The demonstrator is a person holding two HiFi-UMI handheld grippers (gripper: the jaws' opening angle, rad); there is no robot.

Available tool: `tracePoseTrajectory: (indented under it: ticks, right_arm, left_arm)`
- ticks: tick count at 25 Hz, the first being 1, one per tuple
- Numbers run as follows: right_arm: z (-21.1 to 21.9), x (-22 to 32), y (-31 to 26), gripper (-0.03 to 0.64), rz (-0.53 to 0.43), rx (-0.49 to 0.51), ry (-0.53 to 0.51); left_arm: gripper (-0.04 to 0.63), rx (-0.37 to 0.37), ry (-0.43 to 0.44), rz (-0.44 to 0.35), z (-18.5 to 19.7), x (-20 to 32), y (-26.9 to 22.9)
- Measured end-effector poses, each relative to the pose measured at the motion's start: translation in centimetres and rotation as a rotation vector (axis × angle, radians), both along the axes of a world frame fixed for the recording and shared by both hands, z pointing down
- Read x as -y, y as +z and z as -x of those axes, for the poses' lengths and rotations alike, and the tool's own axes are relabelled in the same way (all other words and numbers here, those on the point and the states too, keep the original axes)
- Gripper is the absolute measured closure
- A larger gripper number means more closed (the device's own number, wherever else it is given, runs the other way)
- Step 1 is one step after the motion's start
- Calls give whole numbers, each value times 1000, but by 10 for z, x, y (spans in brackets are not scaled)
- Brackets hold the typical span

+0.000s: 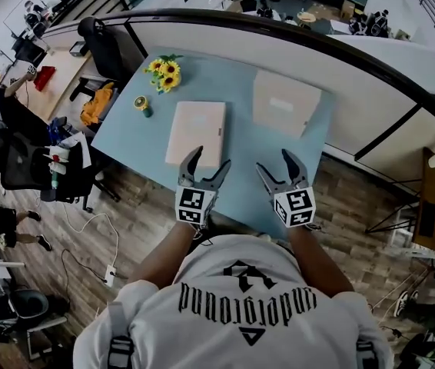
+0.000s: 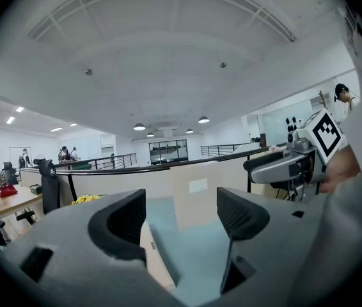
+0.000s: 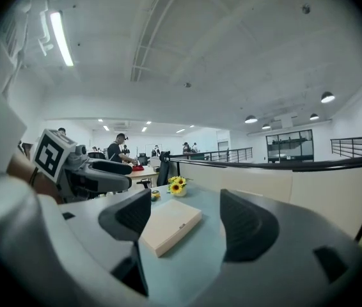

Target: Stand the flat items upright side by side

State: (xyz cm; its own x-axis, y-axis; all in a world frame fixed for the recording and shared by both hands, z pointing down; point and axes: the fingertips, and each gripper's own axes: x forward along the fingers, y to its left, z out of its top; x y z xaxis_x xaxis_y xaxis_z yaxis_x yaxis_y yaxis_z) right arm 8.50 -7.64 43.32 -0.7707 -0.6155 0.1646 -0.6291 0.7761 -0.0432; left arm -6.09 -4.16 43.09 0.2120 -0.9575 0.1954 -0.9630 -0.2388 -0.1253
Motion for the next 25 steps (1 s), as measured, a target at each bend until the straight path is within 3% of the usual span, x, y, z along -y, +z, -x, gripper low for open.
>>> tracePoseTrajectory:
  ticks: [7,25]
  right_arm:
    - [53,6,-1,276,3,-13,-3]
    - [226,21,20,276,66,-88,103]
  left_arm:
    - [239,-25,-12,18,58,5,-2]
    - [238,-103,83,62,245,28,23]
